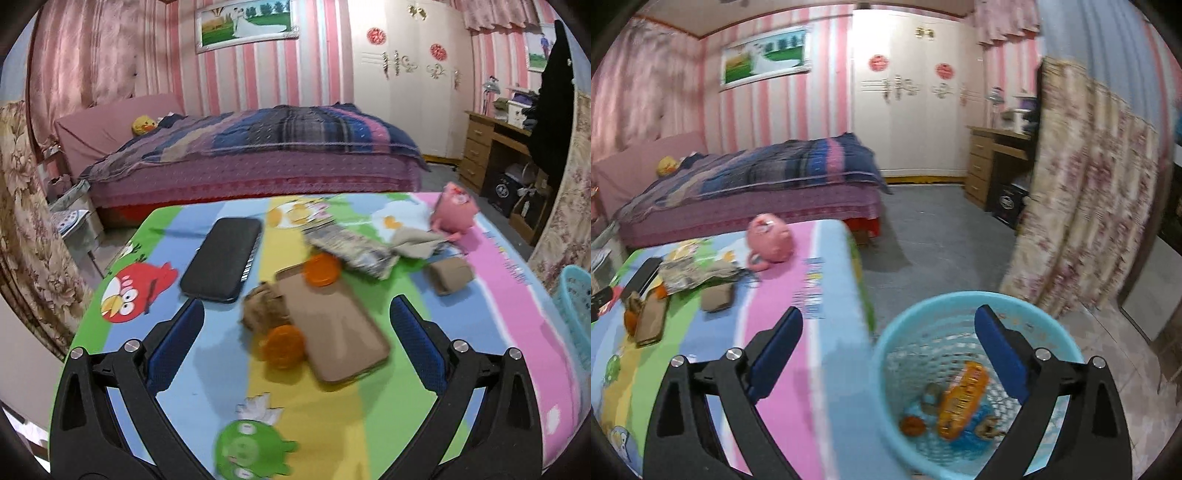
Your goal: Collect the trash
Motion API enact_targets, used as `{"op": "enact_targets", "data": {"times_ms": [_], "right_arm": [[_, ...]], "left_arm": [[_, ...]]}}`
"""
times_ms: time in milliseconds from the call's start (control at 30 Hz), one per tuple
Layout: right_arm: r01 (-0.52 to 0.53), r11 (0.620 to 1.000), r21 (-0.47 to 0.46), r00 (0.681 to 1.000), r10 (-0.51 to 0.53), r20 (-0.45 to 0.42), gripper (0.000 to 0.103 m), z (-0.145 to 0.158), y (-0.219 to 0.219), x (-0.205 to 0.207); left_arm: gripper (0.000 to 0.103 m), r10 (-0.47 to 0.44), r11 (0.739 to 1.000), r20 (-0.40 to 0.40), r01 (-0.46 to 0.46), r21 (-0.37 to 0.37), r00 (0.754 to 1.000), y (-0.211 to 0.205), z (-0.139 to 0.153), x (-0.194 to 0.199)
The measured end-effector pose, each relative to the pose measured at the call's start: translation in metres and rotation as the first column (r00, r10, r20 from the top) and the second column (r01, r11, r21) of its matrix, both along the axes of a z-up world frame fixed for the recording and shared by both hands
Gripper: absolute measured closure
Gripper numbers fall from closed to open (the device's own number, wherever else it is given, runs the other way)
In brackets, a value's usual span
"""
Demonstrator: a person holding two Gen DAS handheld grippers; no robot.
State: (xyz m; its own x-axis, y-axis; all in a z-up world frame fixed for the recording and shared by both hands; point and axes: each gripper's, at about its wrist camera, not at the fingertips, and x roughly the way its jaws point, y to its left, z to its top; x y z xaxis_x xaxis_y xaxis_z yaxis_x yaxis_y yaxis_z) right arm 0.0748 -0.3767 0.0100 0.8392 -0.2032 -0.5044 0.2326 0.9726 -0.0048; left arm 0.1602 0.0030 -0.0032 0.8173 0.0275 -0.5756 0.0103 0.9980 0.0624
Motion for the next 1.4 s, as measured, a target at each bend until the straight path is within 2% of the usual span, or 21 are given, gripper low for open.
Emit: {"op": "enact_targets", "data": {"times_ms": [200,300,433,500,700,833,1000,1100,1167,1233,1367,1400], "right_arm": [[-0.068,0.998,0.010,0.997,0.068,-0.025,0.011,-0.010,0.046,0.026],[-0.091,0.996,0.006,0.995,0.091,-0.036,0.010,-0.017,0.065,0.036],[-0.100,0.995,-0.007,0.994,0.100,-0.036,0.007,-0.025,0.083,0.048],[-0.109,0.994,-0.005,0.994,0.109,-0.030,0.006,-0.029,0.092,0.053],[-0.129,0.991,0.018,0.991,0.129,-0.017,0.005,-0.037,0.107,0.065],[-0.149,0.988,0.044,0.987,0.151,-0.052,0.004,-0.048,0.111,0.075],[-0.120,0.992,0.039,0.978,0.125,-0.167,0.004,-0.062,0.111,0.086],[-0.113,0.992,0.060,0.979,0.121,-0.162,0.004,-0.062,0.106,0.085],[-0.106,0.993,0.056,0.982,0.114,-0.151,0.004,-0.062,0.104,0.082],[-0.107,0.993,0.053,0.983,0.114,-0.145,0.004,-0.063,0.105,0.083],[-0.122,0.991,0.055,0.982,0.129,-0.137,0.004,-0.062,0.107,0.083],[-0.129,0.990,0.057,0.982,0.136,-0.134,0.004,-0.062,0.108,0.083]], "left_arm": [[0.006,-0.003,1.000,-0.013,0.003,-0.030,1.000,0.027,-0.014,0.007],[0.006,0.003,1.000,-0.008,-0.003,0.006,1.000,0.026,-0.017,0.008],[0.006,-0.022,1.000,-0.055,0.022,-0.009,0.998,0.024,-0.024,0.014],[0.006,0.001,1.000,-0.065,-0.001,-0.003,0.998,0.025,-0.029,0.016],[0.006,0.001,0.998,-0.168,-0.010,-0.054,0.986,0.035,-0.052,0.027],[0.006,-0.020,0.999,-0.212,0.013,-0.034,0.977,0.030,-0.065,0.035],[0.006,-0.004,1.000,-0.205,0.001,-0.012,0.979,0.026,-0.070,0.033],[0.006,0.018,0.998,-0.184,-0.029,-0.057,0.983,0.034,-0.067,0.033],[0.013,0.012,0.991,-0.199,-0.038,-0.127,0.980,0.041,-0.067,0.037],[0.024,-0.008,0.986,-0.223,-0.029,-0.162,0.975,0.044,-0.072,0.041],[0.044,-0.073,0.984,-0.239,0.031,-0.174,0.968,0.035,-0.077,0.043],[0.053,-0.093,0.984,-0.235,0.053,-0.170,0.968,0.031,-0.076,0.043]]}}
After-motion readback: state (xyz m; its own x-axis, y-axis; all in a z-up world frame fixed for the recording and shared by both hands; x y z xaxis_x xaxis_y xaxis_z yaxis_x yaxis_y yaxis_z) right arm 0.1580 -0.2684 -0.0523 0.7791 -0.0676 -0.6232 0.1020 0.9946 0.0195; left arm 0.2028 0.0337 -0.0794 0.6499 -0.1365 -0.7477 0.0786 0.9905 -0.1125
